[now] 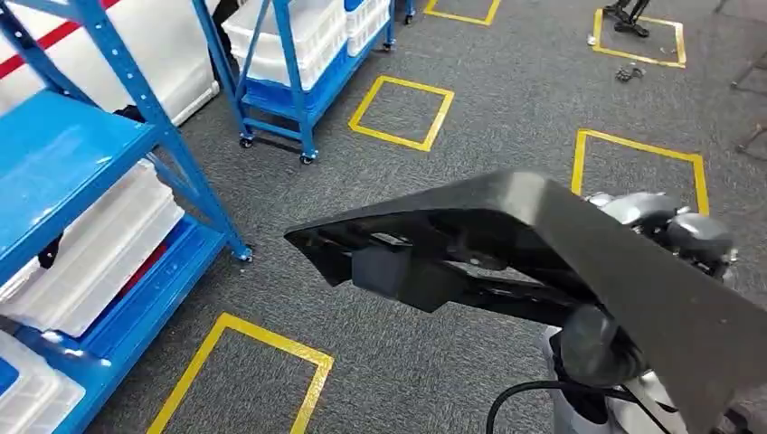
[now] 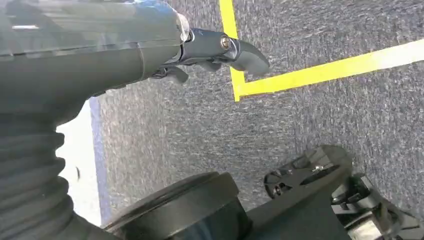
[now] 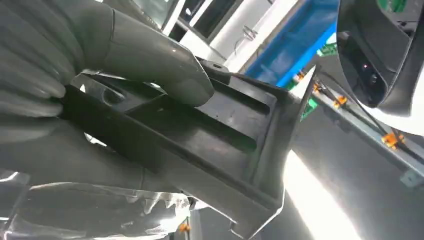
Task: Take the parts from the cabinet and place them on the table.
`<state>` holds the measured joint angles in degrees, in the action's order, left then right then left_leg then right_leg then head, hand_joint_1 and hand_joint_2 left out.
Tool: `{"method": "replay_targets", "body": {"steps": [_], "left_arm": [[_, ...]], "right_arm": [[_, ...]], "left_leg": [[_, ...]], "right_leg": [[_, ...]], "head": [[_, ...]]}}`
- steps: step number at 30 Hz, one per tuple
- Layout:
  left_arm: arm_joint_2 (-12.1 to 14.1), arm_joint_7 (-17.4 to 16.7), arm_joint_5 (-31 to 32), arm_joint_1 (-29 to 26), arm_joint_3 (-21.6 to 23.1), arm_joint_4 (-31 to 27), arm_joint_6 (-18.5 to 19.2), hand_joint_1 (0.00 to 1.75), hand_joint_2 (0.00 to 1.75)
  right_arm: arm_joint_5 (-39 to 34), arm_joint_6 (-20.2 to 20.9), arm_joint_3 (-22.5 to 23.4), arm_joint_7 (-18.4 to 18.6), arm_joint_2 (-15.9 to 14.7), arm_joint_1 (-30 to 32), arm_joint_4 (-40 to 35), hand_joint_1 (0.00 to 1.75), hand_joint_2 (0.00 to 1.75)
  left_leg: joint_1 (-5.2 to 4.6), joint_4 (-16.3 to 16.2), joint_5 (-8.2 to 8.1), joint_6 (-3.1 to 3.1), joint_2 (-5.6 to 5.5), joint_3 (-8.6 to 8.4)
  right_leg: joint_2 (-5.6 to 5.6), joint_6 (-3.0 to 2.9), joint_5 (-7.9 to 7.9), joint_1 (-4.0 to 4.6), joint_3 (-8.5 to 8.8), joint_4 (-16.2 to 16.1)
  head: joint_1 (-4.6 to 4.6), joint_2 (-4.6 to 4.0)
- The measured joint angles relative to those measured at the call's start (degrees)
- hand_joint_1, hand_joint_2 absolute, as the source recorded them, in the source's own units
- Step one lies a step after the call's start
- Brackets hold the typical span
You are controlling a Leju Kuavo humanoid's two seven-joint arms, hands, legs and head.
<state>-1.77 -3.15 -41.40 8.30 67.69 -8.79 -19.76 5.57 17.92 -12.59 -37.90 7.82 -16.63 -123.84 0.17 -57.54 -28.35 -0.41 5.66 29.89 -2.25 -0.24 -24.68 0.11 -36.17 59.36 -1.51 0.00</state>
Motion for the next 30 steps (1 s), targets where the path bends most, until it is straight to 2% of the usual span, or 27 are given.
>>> {"method": "replay_targets", "body": {"steps": [1, 2, 3, 4, 5, 6, 7, 8, 9, 10, 11, 12, 13, 16, 17, 18, 19, 20, 21, 22, 23, 24, 25, 26, 27, 28, 30], "left_arm": [[0.0, 0.2, -0.1, 0.0, -0.1, 0.0, -0.2, 0.0, 1.75], [0.0, 0.3, -0.2, 0.1, -0.2, 0.0, -0.4, 0.0, 1.75], [0.0, 0.5, -0.3, 0.0, -0.2, 0.0, -0.5, 0.0, 1.75], [0.0, 0.6, -0.4, -0.1, -0.2, 0.0, -0.7, 0.0, 1.75], [0.0, 0.9, -0.5, -0.1, -0.3, 0.0, -0.7, 0.0, 1.75], [0.1, 1.1, -0.7, 0.1, -0.4, 0.0, -0.7, 0.0, 1.75], [0.1, 1.1, -0.8, 0.3, -0.4, 0.0, -0.7, 0.0, 1.75], [0.1, 1.1, -0.8, 0.4, -0.4, 0.0, -0.6, 0.0, 1.75], [0.1, 1.0, -0.8, 0.4, -0.5, 0.0, -0.5, 0.0, 1.75], [0.1, 0.8, -0.7, 0.3, -0.4, 0.0, -0.5, 0.0, 1.75], [0.1, 0.6, -0.7, 0.1, -0.4, 0.0, -0.4, 0.0, 1.75], [0.2, 0.4, -0.7, -0.2, -0.5, 0.0, -0.3, 0.0, 1.75], [0.2, 0.4, -0.7, -0.3, -0.5, 0.0, -0.3, 0.0, 1.75], [0.2, 0.2, -0.7, 0.0, -0.5, 0.1, -0.3, 0.0, 1.75], [0.1, 0.2, -0.8, 0.2, -0.5, 0.0, -0.4, 0.0, 1.75], [0.1, 0.2, -0.8, 0.1, -0.5, 0.1, -0.5, 0.0, 1.75], [0.1, 0.3, -0.8, -0.1, -0.5, 0.1, -0.5, 0.0, 1.75], [0.1, 0.3, -0.8, -0.1, -0.5, 0.1, -0.6, 0.0, 1.75], [0.1, 0.2, -0.8, -0.2, -0.5, 0.1, -0.6, 0.0, 1.75], [0.2, 0.2, -0.8, -0.2, -0.5, 0.1, -0.6, 0.0, 1.75], [0.2, 0.2, -0.8, -0.2, -0.5, 0.1, -0.6, 0.0, 1.75], [0.2, 0.2, -0.8, -0.2, -0.5, 0.1, -0.7, 0.0, 1.75], [0.2, 0.2, -0.8, -0.2, -0.5, 0.1, -0.7, 0.0, 1.75], [0.2, 0.2, -0.8, -0.2, -0.5, 0.1, -0.7, 0.0, 1.75], [0.2, 0.2, -0.8, -0.2, -0.4, 0.1, -0.7, 0.0, 1.75], [0.2, 0.2, -0.7, -0.4, -0.4, 0.1, -0.8, 0.0, 1.75], [0.2, 0.2, -0.6, -0.4, -0.3, 0.1, -0.9, 0.0, 1.75]], "right_arm": [[-0.3, 0.3, 0.2, -0.2, -0.1, 0.0, 0.0, 1.75, 1.75], [-0.6, 0.8, 0.3, -0.5, -0.1, 0.1, -0.1, 1.75, 1.75], [-1.0, 1.0, 0.5, -0.8, -0.1, -0.2, 0.0, 1.75, 1.75], [-1.0, 1.2, 0.7, -1.1, -0.1, -0.2, 0.0, 1.75, 1.75], [-1.1, 1.4, 0.8, -1.4, -0.1, -0.1, 0.0, 1.75, 1.75], [-1.1, 1.4, 1.0, -1.6, -0.1, 0.0, 0.1, 1.75, 1.75], [-1.0, 1.3, 1.2, -1.6, -0.1, 0.1, 0.2, 1.75, 1.75], [-0.8, 1.3, 1.3, -1.6, -0.1, 0.2, 0.2, 1.75, 1.75], [-0.6, 1.1, 1.4, -1.7, -0.1, 0.3, 0.2, 1.75, 1.75], [-0.3, 1.0, 1.4, -1.7, -0.1, 0.4, 0.2, 1.75, 1.75], [-0.1, 0.8, 1.4, -1.7, 0.0, 0.5, 0.2, 1.75, 1.75], [0.0, 0.5, 1.4, -1.7, 0.0, 0.7, 0.0, 1.75, 1.75], [0.0, 0.4, 1.5, -1.8, 0.0, 0.8, 0.0, 1.75, 1.75], [-0.3, 0.1, 1.9, -1.9, 0.1, 1.5, -0.3, 1.75, 1.75], [-0.7, 0.1, 2.0, -1.9, 0.1, 1.7, -0.4, 1.75, 1.75], [-1.1, 0.1, 2.3, -2.0, 0.1, 1.7, -0.7, 1.75, 1.75], [-1.3, 0.1, 2.4, -2.0, 0.1, 1.7, -0.8, 1.75, 1.75], [-1.5, 0.1, 2.7, -2.1, 0.1, 1.8, -0.8, 1.75, 1.75], [-1.5, 0.1, 2.7, -2.1, 0.1, 1.9, -0.8, 1.75, 1.75], [-1.5, 0.1, 2.8, -2.1, 0.1, 2.0, -0.8, 1.75, 1.75], [-1.5, 0.1, 2.9, -2.1, 0.1, 2.2, -0.8, 1.75, 1.75], [-1.7, 0.1, 2.9, -2.1, 0.1, 2.3, -0.8, 1.75, 1.75], [-2.3, 0.3, 3.0, -2.1, 0.1, 2.3, -0.8, 1.75, 1.75], [-3.1, 0.7, 3.2, -2.1, 0.1, 2.3, -1.1, 1.75, 1.75], [-3.7, 0.9, 3.3, -2.1, 0.1, 2.2, -1.3, 1.75, 1.75], [-4.6, 1.5, 3.5, -2.1, 0.3, 2.1, -1.7, 1.75, 1.75], [-5.1, 2.0, 4.0, -2.1, 0.9, 2.2, -2.5, 1.75, 1.75]], "left_leg": [[-0.04, 0.1, -0.07, -0.32, 0.5, -0.32], [0.29, -0.5, -0.71, -0.79, -0.76, -0.41], [0.29, -2.3, -1.87, -0.77, -3.27, 0.25], [0.36, -6.3, -4.15, -0.67, -4.82, 2.18], [0.33, -10.9, -6.25, -0.67, -5.34, 4.5], [0.27, -15.6, -7.95, -0.7, -5.42, 6.94], [0.25, -18.1, -8.19, -0.71, -5.44, 8.3], [0.25, -17.8, -6.97, -0.62, -5.46, 8.34], [0.25, -15.0, -4.54, -0.49, -5.56, 7.28], [0.28, -10.6, -1.76, -0.32, -5.89, 5.53], [0.35, -5.7, 0.99, -0.14, -6.95, 3.62], [0.42, -3.0, 1.26, 0.04, -9.48, 2.6], [0.56, -1.6, 1.07, -0.06, -9.75, 2.14], [0.13, -1.3, 0.9, 0.56, -8.53, 1.91], [0.71, -0.4, 1.42, 1.26, -7.64, 1.57], [0.57, 0.0, 1.5, 1.51, -7.01, 1.22], [0.51, 0.0, 1.48, 1.7, -6.48, 1.12], [0.38, 0.0, 1.39, 1.81, -5.66, 1.13], [0.31, 0.0, 1.31, 1.86, -4.96, 1.12], [0.29, 0.0, 1.2, 1.87, -4.42, 1.12], [0.28, 0.0, 1.05, 1.81, -3.61, 1.04], [0.29, 0.0, 0.87, 1.69, -2.94, 0.84], [0.29, 0.0, 0.64, 1.6, -2.43, 0.58], [0.29, 0.0, 0.34, 1.36, -1.87, 0.15], [0.26, 0.0, 0.03, 1.08, -1.46, -0.27], [-0.2, -0.1, -0.27, 0.68, -1.03, -0.32], [-0.15, 0.1, -0.58, 0.1, 0.08, -0.67]], "right_leg": [[0.58, -0.29, 0.11, 0.02, 0.12, -0.3], [1.26, -0.92, 0.47, -0.69, 0.88, -1.0], [1.78, -1.23, 0.45, -0.65, 1.07, -1.2], [2.17, -1.66, 0.42, -0.56, 1.11, -1.2], [2.74, -1.79, 0.34, -0.39, 1.13, -1.2], [3.39, -1.92, 0.26, -0.23, 1.14, -1.2], [4.02, -2.0, 0.2, -0.1, 1.15, -1.1], [4.83, -2.01, 0.12, -0.07, 1.24, -0.9], [5.72, -1.96, 0.02, -0.07, 1.3, -0.7], [6.58, -1.81, -0.11, -0.09, 1.37, -0.5], [7.35, -1.63, -0.29, -0.16, 1.45, -0.3], [7.93, -1.4, -0.44, -0.16, 1.26, -0.1], [8.46, -1.21, -0.5, 0.05, 0.89, 0.4], [9.89, -0.04, 0.04, -0.64, 0.36, -0.1], [9.13, 0.23, -0.25, -0.38, 0.29, 0.2], [5.56, 0.42, -1.19, 0.01, -0.19, 1.5], [3.94, 0.59, -2.84, -0.07, -1.61, 4.2], [3.04, 0.83, -5.23, -0.3, -4.33, 9.5], [2.81, 0.99, -6.73, -0.52, -6.57, 13.6], [2.74, 1.1, -7.26, -0.68, -7.98, 16.0], [2.64, 1.25, -6.58, -0.86, -8.62, 16.7], [2.44, 1.34, -4.58, -0.97, -7.59, 14.3], [2.13, 1.33, -2.23, -1.02, -5.54, 10.5], [0.98, 1.2, 0.61, -0.99, -2.34, 4.5], [-1.57, 0.94, 0.97, -0.69, -0.35, 0.2], [-2.52, 0.34, 0.33, 0.27, 0.08, -0.3], [-0.93, -0.34, 0.14, 0.33, -0.12, -0.1]], "head": [[-0.02, 0.0], [0.04, 0.0], [0.04, 0.0], [0.15, 0.0], [0.22, 0.0], [0.22, 0.0], [0.2, 0.0], [0.22, 0.0], [0.22, 0.0], [0.22, 0.0], [0.22, 0.0], [0.15, 0.0], [0.2, 0.02], [0.24, 0.0], [0.22, 0.02], [-0.1, 0.0], [-0.22, 0.0], [-0.31, 0.0], [-0.26, 0.0], [-0.28, 0.0], [-0.28, 0.02], [-0.28, 0.0], [-0.28, 0.02], [-0.28, 0.0], [-0.3, 0.0], [-0.29, 0.0], [-0.22, 0.0]]}}
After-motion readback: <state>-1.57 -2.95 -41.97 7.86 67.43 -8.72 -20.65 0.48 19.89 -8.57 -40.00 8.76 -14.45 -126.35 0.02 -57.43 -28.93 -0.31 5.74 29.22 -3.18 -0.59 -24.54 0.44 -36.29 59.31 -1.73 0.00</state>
